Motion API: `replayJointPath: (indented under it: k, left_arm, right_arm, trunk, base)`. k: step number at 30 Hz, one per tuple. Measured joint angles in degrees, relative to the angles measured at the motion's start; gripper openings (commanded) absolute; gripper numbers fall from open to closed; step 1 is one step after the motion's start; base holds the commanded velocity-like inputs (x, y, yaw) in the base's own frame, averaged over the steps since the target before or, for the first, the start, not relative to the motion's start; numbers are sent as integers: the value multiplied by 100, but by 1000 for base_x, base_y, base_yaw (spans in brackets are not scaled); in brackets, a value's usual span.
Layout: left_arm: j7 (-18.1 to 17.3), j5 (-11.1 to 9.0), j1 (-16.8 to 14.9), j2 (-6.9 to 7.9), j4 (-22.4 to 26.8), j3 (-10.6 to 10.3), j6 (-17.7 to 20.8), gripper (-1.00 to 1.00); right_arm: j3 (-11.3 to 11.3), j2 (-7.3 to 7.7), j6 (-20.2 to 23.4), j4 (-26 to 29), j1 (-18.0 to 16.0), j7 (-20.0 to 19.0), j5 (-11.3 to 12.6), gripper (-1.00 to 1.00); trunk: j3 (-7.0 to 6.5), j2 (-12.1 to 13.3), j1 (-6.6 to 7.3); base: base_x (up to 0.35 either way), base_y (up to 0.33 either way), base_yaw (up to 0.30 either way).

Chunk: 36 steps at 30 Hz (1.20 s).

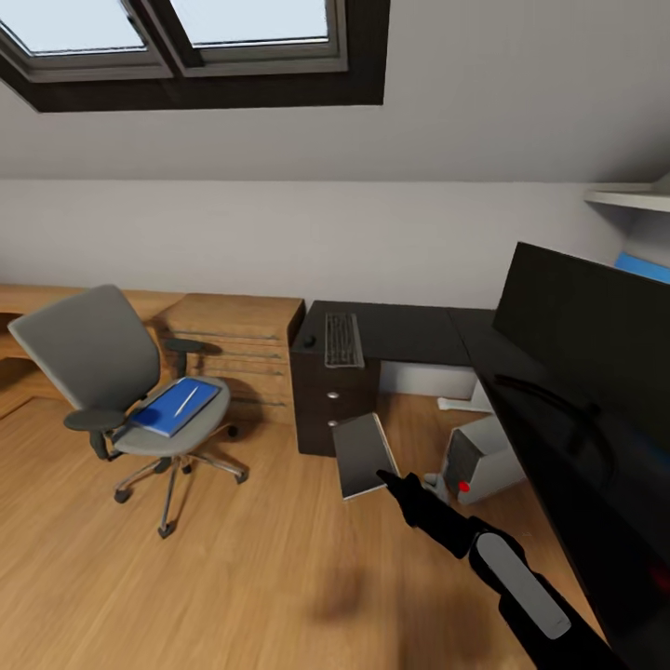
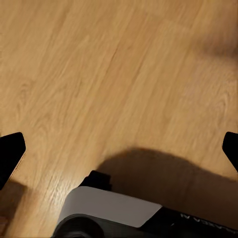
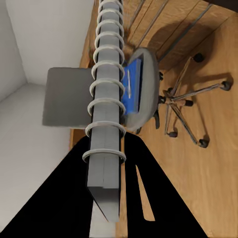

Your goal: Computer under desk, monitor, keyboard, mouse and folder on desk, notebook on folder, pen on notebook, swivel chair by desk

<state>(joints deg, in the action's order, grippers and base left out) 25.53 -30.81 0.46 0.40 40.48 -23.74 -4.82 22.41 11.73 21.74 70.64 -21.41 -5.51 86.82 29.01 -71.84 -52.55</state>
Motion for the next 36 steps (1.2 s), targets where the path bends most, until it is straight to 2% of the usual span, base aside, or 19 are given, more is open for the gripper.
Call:
replayJointPath:
  k: [2,5,7,11,17,20,21,22,25,28,32,36]
  left_arm:
    - [0,2,0,0,-23,1,0,100]
    - [0,3,0,0,-50,2,0,100]
    - [0,4,0,0,-56,3,0,100]
    - [0,4,0,0,-64,3,0,100]
    - [0,-2,0,-7,-71,-3,7,100]
    - [0,-4,0,-6,-72,-4,9,100]
    - [-1,-2,1,-7,-71,-3,9,100]
    - [0,-3,0,-8,-72,-4,9,100]
    - [0,-3,0,-9,-72,-5,9,100]
    - [-1,-4,0,-9,-72,-5,9,100]
    - [-1,-3,0,-9,-73,-8,9,100]
    - [-1,3,-1,-12,-74,-23,8,100]
  right_arm:
    - [-3,0,1,1,0,0,210,-100]
    - [-7,0,-10,6,0,1,794,-100]
    - [-13,3,-15,8,0,2,1084,-100]
    - [-34,55,-26,25,0,3,1350,-100]
    - [-86,106,-42,158,0,3,1432,-100]
    - [-94,113,-412,295,3,23,1418,-100]
    - [-95,115,-1123,517,141,36,1383,-100]
    - [-92,113,-1456,622,236,42,1368,-100]
    - [-93,107,-2217,780,412,86,1356,-100]
    - [-113,89,-3024,594,476,291,1360,-100]
    - [-124,83,-3291,508,484,353,1355,-100]
    - [-134,85,-3325,462,486,471,1361,-100]
  trunk:
    - [-36,80,44]
    - [-90,201,110]
    - [-126,281,154]
    - [-198,441,242]
    - [-305,682,374]
    - [-359,802,440]
    - [-377,843,462]
    - [-395,883,484]
    - [-449,1003,549]
    - [-503,1124,615]
    - [-522,1165,638]
    - [-522,1166,638]
  base:
    - [279,97,0]
    - [279,99,0]
    - [279,100,0]
    - [279,100,0]
    - [282,101,0]
    - [293,100,0]
    - [295,96,0]
    - [295,92,0]
    - [296,86,0]
    - [296,52,0]
    - [310,0,0]
    - [322,-103,0]
